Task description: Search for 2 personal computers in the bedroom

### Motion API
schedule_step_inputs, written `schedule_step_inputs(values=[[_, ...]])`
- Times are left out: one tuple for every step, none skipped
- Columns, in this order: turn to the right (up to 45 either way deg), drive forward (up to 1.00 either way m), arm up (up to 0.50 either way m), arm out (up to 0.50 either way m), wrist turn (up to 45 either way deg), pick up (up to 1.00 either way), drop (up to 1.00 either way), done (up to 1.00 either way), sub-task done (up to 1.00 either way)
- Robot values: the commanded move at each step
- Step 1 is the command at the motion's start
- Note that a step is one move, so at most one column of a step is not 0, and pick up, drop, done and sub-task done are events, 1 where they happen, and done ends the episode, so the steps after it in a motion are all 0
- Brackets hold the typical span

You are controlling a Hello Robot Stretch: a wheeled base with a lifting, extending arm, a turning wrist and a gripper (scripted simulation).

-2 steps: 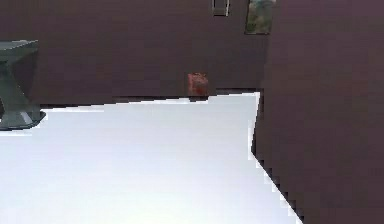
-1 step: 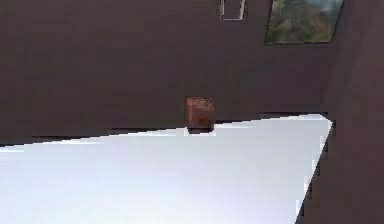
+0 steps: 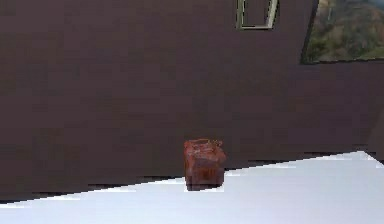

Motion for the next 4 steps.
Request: schedule_step_inputs(values=[[39.0, 0.0, 0.0, 0.0, 0.0, 0.0, 0.0, 0.0, 0.0], [0.0, 0.25, 0.0, 0.0, 0.0, 0.0, 0.0, 0.0, 0.0], [27.0, 0.0, 0.0, 0.0, 0.0, 0.0, 0.0, 0.0, 0.0], [0.0, 0.3, 0.0, 0.0, 0.0, 0.0, 0.0, 0.0, 0.0]])
